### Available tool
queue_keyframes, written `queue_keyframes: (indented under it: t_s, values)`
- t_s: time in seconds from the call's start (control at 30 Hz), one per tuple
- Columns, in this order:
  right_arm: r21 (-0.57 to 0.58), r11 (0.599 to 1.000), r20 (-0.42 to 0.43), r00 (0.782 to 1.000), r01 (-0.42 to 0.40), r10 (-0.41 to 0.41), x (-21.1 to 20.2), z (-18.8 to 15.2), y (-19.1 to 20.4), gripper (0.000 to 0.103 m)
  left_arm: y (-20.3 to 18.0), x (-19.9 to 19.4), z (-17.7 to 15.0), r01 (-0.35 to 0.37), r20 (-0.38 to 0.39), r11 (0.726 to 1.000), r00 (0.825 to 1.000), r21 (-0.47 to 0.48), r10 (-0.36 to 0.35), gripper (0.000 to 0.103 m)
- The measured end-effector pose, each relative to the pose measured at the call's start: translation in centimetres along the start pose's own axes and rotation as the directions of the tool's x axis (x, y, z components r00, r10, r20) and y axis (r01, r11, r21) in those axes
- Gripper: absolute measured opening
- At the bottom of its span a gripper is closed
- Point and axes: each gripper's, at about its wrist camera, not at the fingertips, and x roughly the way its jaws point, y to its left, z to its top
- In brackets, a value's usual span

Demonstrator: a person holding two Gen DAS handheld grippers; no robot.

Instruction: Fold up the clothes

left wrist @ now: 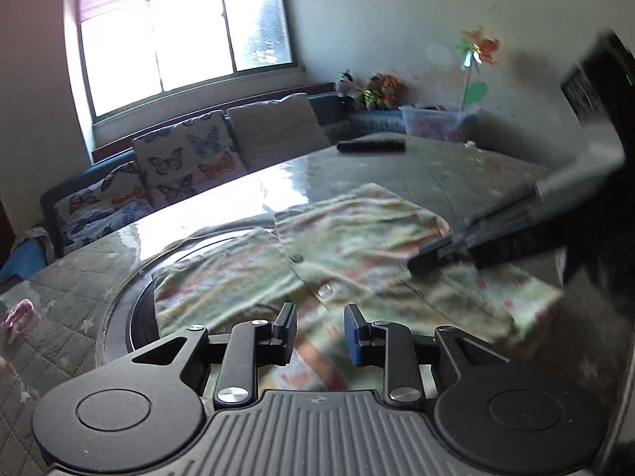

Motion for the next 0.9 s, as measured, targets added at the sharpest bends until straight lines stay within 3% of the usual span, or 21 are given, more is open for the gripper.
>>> queue_keyframes:
  t_s: [0.2,0.4,0.5,0.73,0.9]
  values:
    - [0.008,1.000,-0.048,0.999,-0.011,0.011,1.1,-0.8,-0.6,0.012,-0.5,3.2,-0.3,0.042,-0.067,0.999,0.997,0.011,-0.041,0.027]
    - [0.009,1.000,-0.054,0.998,-0.013,0.013,0.9,-1.3,-1.2,0.012,-3.8,1.5,-2.2,0.036,-0.012,0.983,0.999,0.182,-0.034,0.026]
    - [-0.006,0.999,-0.025,0.999,-0.034,0.034,0.0,-0.8,-0.6,0.013,-4.7,0.9,-2.7,0.054,-0.001,0.974,0.999,0.221,-0.055,0.025]
    - [-0.056,0.994,-0.045,0.995,-0.095,0.092,-0.2,-1.1,1.1,0.013,-5.5,-0.9,-3.9,0.123,-0.010,0.965,0.992,0.233,-0.124,0.028]
    - [-0.108,0.987,-0.079,0.991,-0.117,0.109,-0.3,-2.0,2.4,0.013,-4.0,-2.8,-4.1,0.117,-0.007,0.976,0.993,0.182,-0.117,0.030]
